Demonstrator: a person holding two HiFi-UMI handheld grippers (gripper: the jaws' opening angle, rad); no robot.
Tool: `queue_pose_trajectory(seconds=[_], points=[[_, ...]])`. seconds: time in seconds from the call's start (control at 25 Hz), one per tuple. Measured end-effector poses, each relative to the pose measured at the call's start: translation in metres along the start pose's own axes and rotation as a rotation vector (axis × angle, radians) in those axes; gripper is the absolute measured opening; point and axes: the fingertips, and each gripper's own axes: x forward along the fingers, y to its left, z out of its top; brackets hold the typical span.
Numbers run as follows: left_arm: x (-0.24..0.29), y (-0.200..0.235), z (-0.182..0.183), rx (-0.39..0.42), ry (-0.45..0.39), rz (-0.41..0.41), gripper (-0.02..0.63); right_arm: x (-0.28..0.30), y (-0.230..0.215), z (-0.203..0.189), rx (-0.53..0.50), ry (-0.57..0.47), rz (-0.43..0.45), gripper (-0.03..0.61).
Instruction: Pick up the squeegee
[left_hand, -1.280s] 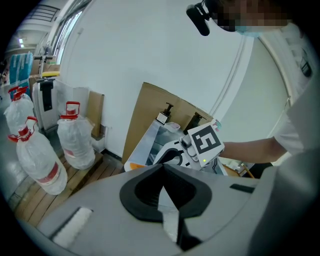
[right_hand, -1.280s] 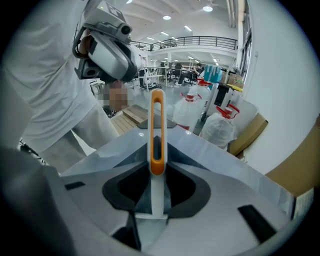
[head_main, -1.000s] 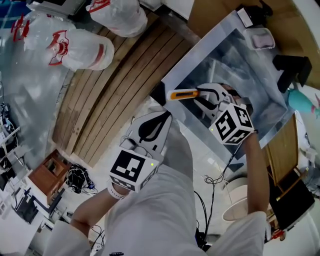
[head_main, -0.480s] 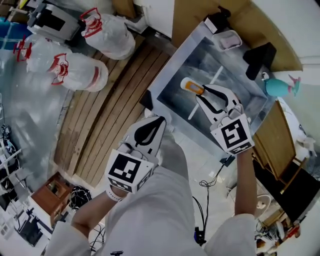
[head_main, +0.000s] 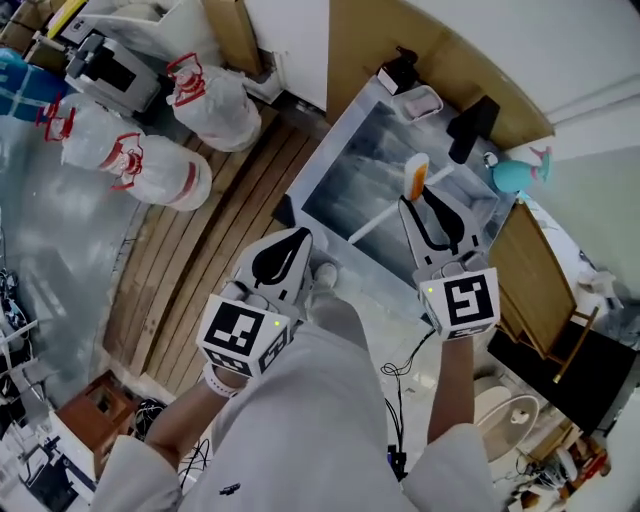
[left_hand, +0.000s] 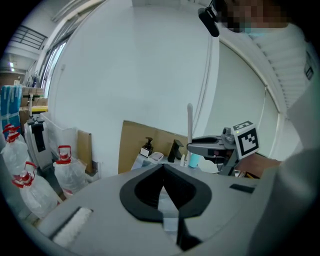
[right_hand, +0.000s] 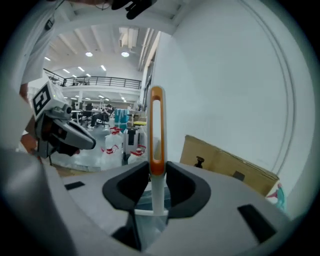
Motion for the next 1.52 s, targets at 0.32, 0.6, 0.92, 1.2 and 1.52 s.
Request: queue_pose_trajectory(seconds=[0.32, 0.6, 0.92, 1.2, 1.52], points=[[-0.023, -0.006, 0.03, 0.011, -0.09, 0.014, 0.003, -0.062, -0.007, 0.034, 0.132, -0.051, -0.231, 0.103], [-0.043, -0.011, 0.039, 0.026, -0.133, 0.024, 0.004, -0.097, 0.009, 0.047, 0.179, -0.123, -0.28, 0.104], [-0.051, -0.014, 0.041, 0.083, -0.148, 0.016, 0.003, -0.119, 0.021, 0.03, 0.234, -0.12, -0.333, 0.104], [-0.054, -0.013, 0.042, 0.078, -0.153, 0.028, 0.003, -0.126, 0.022, 0.012, 0.288, -0.117, -0.357, 0.104], [-0.056, -0.019, 0.035, 0.093, -0.135, 0.022, 0.003, -0.128, 0.023, 0.011, 0.281, -0.12, -0.353, 0.104]])
